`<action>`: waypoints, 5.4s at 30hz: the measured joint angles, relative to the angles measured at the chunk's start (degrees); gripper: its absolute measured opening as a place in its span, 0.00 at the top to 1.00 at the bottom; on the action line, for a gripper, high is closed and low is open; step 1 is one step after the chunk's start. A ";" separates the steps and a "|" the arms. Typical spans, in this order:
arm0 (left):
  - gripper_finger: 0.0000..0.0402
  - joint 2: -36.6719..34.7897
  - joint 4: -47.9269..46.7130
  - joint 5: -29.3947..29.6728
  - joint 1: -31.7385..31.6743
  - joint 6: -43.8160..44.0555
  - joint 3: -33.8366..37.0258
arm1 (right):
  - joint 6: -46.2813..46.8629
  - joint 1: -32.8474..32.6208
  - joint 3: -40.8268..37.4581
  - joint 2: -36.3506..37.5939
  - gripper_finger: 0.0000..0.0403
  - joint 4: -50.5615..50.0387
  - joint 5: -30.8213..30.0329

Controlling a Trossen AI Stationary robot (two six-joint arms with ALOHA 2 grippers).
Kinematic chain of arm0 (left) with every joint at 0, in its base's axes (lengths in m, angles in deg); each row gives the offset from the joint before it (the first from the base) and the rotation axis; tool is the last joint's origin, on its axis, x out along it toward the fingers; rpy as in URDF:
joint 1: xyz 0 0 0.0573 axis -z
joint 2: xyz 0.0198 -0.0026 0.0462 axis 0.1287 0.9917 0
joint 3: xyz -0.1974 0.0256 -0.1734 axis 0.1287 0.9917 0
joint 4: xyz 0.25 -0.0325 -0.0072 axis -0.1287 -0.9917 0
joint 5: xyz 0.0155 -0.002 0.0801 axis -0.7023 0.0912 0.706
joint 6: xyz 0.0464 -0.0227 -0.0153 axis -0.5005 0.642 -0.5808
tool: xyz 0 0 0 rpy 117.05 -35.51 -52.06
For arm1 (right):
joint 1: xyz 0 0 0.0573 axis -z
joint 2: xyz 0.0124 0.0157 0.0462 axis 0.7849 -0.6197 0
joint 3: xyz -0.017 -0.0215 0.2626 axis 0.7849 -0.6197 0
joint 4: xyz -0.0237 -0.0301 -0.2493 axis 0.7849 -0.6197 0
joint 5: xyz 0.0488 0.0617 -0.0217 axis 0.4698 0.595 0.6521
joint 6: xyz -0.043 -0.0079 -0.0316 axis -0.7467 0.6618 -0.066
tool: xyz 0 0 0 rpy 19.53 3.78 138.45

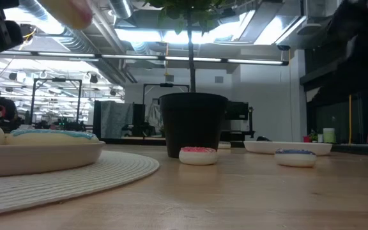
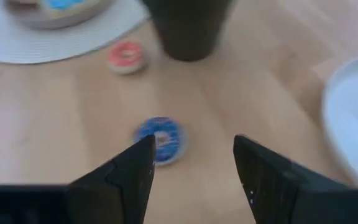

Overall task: Pick & Place donuts
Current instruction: Put the large pink donut on the brown plate

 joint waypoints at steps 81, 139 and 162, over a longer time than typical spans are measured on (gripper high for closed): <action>0.99 0.08 18.32 -10.79 1.99 -8.14 16.04 | -41.82 75.81 -30.01 29.63 0.46 46.07 31.35; 0.99 2.28 5.31 -15.78 1.09 14.73 16.76 | -41.93 75.78 -30.01 29.61 0.46 45.96 31.30; 0.97 2.44 -5.15 -13.78 2.27 18.57 16.76 | -41.87 75.78 -30.01 29.61 0.46 45.96 31.30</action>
